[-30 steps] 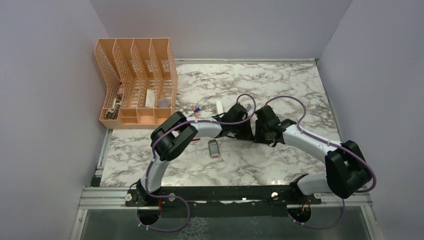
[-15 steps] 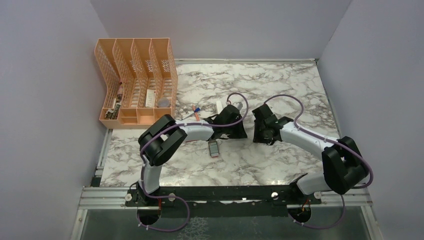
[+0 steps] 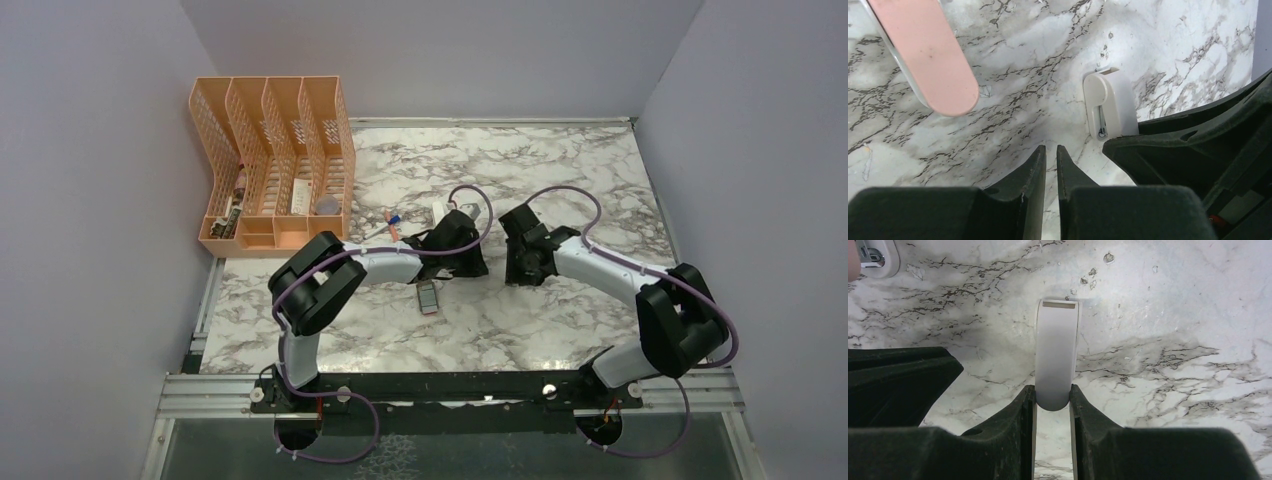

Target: Load the staples into the stapler

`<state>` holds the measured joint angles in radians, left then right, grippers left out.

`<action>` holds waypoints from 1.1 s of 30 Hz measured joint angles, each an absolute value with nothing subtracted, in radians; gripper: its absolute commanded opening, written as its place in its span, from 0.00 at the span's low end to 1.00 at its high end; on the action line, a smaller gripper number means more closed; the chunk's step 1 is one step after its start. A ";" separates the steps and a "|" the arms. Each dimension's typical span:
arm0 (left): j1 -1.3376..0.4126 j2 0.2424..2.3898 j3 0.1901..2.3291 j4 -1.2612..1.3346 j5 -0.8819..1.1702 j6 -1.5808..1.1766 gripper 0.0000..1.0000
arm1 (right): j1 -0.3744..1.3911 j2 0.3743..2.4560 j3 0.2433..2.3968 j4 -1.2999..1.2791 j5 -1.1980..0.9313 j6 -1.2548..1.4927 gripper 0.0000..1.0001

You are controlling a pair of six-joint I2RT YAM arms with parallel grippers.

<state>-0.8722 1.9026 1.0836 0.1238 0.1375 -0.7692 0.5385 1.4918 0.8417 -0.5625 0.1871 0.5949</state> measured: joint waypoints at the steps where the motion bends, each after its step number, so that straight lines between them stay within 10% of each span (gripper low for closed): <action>1: -0.872 1.901 1.082 0.123 0.137 -0.768 0.15 | 0.539 1.493 0.846 -0.567 0.187 0.595 0.28; 15: -0.871 1.855 1.063 0.116 0.100 -0.745 0.15 | 0.529 1.474 0.885 -0.550 0.250 0.588 0.54; 33: -0.863 1.851 1.032 0.114 0.096 -0.739 0.15 | 0.529 1.473 0.881 -0.559 0.232 0.581 0.24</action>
